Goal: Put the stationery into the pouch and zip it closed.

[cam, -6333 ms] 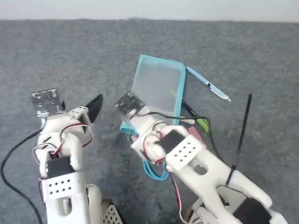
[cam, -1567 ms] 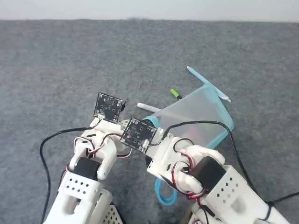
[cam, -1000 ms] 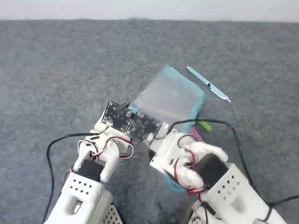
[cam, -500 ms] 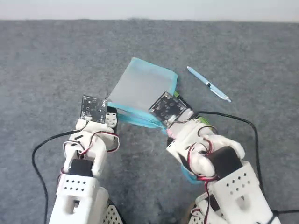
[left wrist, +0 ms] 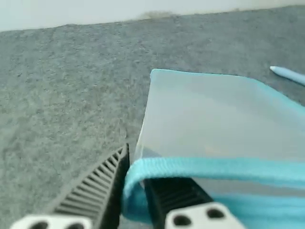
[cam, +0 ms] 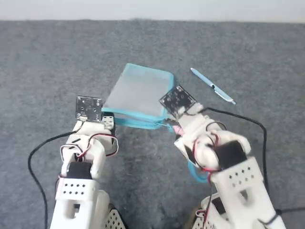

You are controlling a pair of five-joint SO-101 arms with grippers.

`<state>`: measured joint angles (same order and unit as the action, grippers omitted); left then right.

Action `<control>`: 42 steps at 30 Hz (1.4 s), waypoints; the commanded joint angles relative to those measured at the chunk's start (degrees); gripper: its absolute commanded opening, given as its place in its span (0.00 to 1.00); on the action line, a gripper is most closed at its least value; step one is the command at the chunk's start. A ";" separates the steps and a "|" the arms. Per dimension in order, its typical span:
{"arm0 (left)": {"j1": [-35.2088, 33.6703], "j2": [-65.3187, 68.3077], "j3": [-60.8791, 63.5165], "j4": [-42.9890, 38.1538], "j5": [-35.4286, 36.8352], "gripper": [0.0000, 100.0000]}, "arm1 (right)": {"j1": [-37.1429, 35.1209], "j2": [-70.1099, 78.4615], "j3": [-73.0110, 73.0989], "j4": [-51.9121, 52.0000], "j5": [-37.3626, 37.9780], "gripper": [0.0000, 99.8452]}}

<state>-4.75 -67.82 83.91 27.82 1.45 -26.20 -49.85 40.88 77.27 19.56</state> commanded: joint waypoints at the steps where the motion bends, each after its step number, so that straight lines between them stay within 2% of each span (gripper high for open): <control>1: -4.40 -0.09 -4.09 0.09 1.23 0.01 | 2.95 3.82 -5.19 0.57 0.70 0.01; 8: -6.59 -0.09 -4.26 -0.09 2.73 0.01 | 5.67 9.71 -6.86 0.31 -0.97 0.01; 13: -6.77 -0.09 -4.26 -0.09 2.99 0.01 | 4.35 10.33 -7.47 3.21 -0.97 0.01; 17: -6.86 -0.09 -4.26 -0.09 3.16 0.01 | 3.21 10.33 -7.38 7.52 -1.32 0.15; 20: -7.12 -0.09 -4.35 -0.09 3.25 0.01 | 6.20 10.77 -7.38 8.22 -0.88 0.28; 22: -8.70 -0.09 -4.97 -0.09 3.34 0.01 | 9.10 11.21 -7.12 8.22 -0.70 0.33; 27: -9.85 -0.09 -5.14 -0.18 3.34 0.01 | 13.67 12.88 -7.30 9.63 3.25 0.33; 36: -9.85 -0.09 -4.97 -0.18 3.34 0.01 | 13.41 27.03 -7.30 4.44 3.08 0.33; 42: -9.85 0.00 -4.97 -0.18 3.34 0.01 | 13.14 36.09 -6.42 0.31 3.52 0.19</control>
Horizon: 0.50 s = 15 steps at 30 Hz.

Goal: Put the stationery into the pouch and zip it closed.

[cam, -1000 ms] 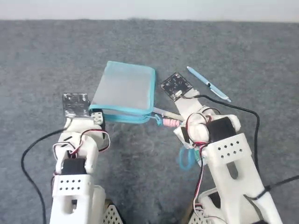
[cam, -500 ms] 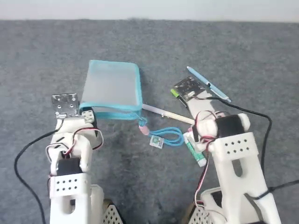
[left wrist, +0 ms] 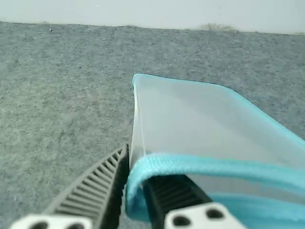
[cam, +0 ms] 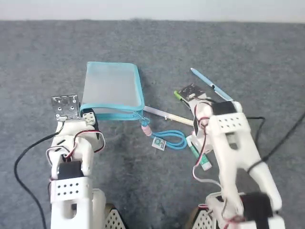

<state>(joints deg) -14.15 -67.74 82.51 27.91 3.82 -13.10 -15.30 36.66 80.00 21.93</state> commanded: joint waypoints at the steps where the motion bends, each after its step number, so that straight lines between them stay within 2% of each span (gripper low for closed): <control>1: -0.44 -0.09 -3.56 -0.35 0.97 0.01 | -0.57 2.15 -1.41 -3.56 1.14 0.18; 7: -0.44 -0.09 -3.56 -0.35 0.97 0.01 | -8.04 2.59 5.27 -7.43 -0.09 0.24; 10: -0.44 -0.09 -3.56 -0.35 0.97 0.01 | -8.57 3.03 7.30 -9.27 -2.90 0.24; 15: -0.44 -0.09 -3.56 -0.35 0.97 0.01 | -8.57 3.12 9.85 -10.95 -3.16 0.24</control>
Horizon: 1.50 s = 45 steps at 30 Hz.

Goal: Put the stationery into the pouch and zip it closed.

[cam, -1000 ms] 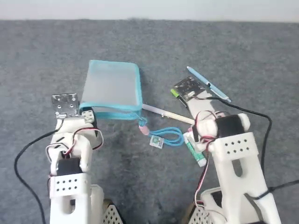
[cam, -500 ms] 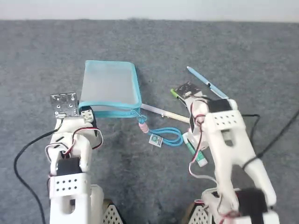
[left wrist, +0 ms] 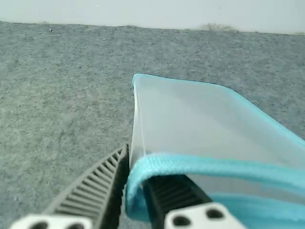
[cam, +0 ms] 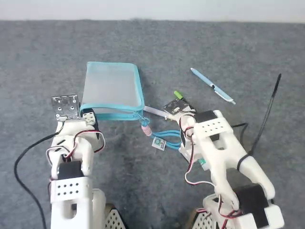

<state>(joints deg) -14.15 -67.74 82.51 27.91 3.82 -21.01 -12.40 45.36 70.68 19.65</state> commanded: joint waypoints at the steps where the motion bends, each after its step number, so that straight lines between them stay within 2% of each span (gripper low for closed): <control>1: -0.44 -0.09 -3.56 -0.35 0.97 0.01 | -0.57 0.22 1.58 -1.63 -0.97 0.23; 5: -0.44 -0.09 -3.56 -0.35 0.97 0.01 | -0.48 -0.13 2.29 -1.80 -1.05 0.15; 8: -0.44 -0.09 -3.56 -0.35 0.97 0.01 | 0.04 0.22 2.02 -1.98 -1.05 0.14; 14: -0.44 -0.09 -3.56 -0.35 0.97 0.01 | 12.26 0.22 0.09 -4.79 -0.97 0.14; 17: -0.44 -0.09 -3.56 -0.35 0.97 0.01 | 15.96 0.22 -2.73 -4.79 -0.97 0.14; 23: -0.44 -0.09 -3.47 -0.26 0.97 0.01 | 13.14 0.31 -3.25 -4.79 -1.05 0.14; 31: -0.44 -0.09 -3.38 -0.09 0.97 0.01 | 15.52 2.86 -3.52 -8.92 -0.53 0.13; 35: -0.44 -0.09 -3.38 -0.09 0.97 0.01 | 15.69 6.99 -5.10 -10.68 -0.53 0.04; 37: -0.44 -0.09 -3.38 -0.09 0.97 0.01 | 16.66 8.66 -6.77 -10.68 -0.97 0.00; 42: -0.44 -0.09 -3.38 -0.09 0.97 0.01 | 21.32 11.21 -12.22 -10.59 -1.23 0.01; 45: -0.44 -0.09 -3.38 -0.18 0.97 0.01 | 24.40 12.35 -17.05 -10.33 -3.87 0.01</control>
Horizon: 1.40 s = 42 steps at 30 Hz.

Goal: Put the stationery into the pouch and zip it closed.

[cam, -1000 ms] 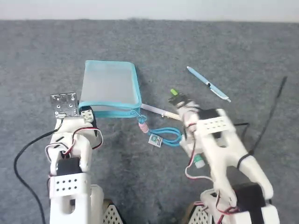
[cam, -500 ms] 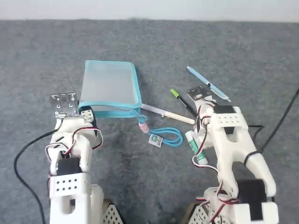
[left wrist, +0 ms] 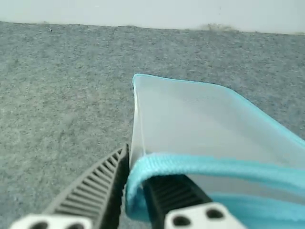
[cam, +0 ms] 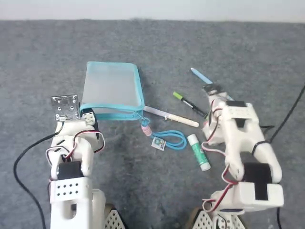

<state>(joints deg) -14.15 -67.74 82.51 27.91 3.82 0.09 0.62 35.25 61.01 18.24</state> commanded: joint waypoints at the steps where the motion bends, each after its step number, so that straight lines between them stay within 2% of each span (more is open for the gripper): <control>1: -0.44 -0.09 -3.38 -0.18 0.97 0.01 | 3.82 -0.31 -8.44 -0.57 -2.64 0.01; 7: -0.44 -0.09 -3.38 -0.18 0.88 0.01 | 3.74 1.89 -16.00 4.18 -2.46 0.02; 14: -0.44 -0.09 -3.38 -0.26 0.79 0.01 | 0.92 1.89 -17.23 11.74 -0.70 0.20; 20: -0.44 -0.09 -3.38 -0.26 0.70 0.01 | -4.53 -2.86 -12.40 12.62 -0.18 0.18; 30: -0.44 -0.09 -3.38 -0.26 0.70 0.01 | -15.60 -27.21 14.24 8.13 0.79 0.18; 42: -0.44 -0.09 -3.38 -0.18 0.79 0.01 | -16.04 -17.01 18.46 2.42 1.14 0.17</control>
<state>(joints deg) -14.15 -67.74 82.51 27.91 4.00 -15.74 -18.55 54.59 64.97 18.33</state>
